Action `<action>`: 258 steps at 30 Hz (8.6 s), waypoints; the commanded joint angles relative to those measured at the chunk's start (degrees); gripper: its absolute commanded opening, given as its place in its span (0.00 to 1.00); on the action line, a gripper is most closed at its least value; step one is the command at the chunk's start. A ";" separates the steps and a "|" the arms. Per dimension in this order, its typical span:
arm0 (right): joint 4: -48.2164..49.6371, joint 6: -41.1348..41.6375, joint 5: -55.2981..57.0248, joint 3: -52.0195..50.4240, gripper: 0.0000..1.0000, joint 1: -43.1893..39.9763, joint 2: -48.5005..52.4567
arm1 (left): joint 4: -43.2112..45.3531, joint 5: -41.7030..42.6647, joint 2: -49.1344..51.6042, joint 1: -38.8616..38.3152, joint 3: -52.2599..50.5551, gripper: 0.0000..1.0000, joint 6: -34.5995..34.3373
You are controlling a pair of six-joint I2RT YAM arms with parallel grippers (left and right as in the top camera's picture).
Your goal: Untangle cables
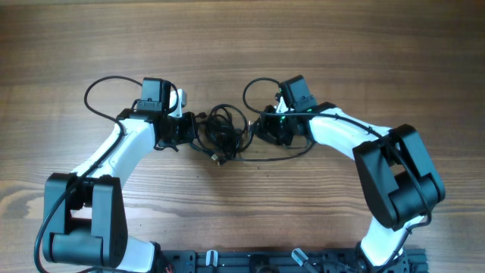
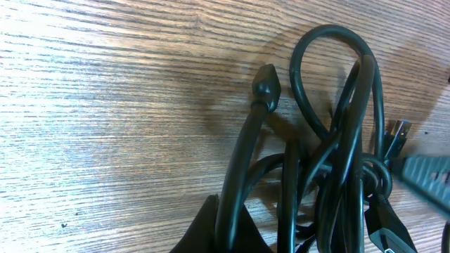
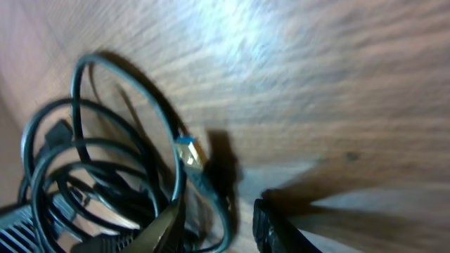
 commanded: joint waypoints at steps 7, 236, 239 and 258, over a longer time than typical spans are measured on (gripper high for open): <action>8.90 9.33 0.59 -2.12 0.28 6.75 -0.02 | 0.57 -1.38 0.76 0.09 -0.79 0.04 0.46; 15.67 -10.27 3.41 6.34 0.47 15.19 2.36 | 1.22 1.05 0.83 4.61 -3.04 0.04 -9.84; 19.06 -9.70 3.43 6.34 0.46 15.41 4.00 | 1.27 1.05 0.87 4.61 -3.04 0.04 -10.95; 31.02 -5.64 8.57 6.34 0.38 15.76 12.00 | 1.18 1.07 0.87 4.61 -3.06 0.04 -11.56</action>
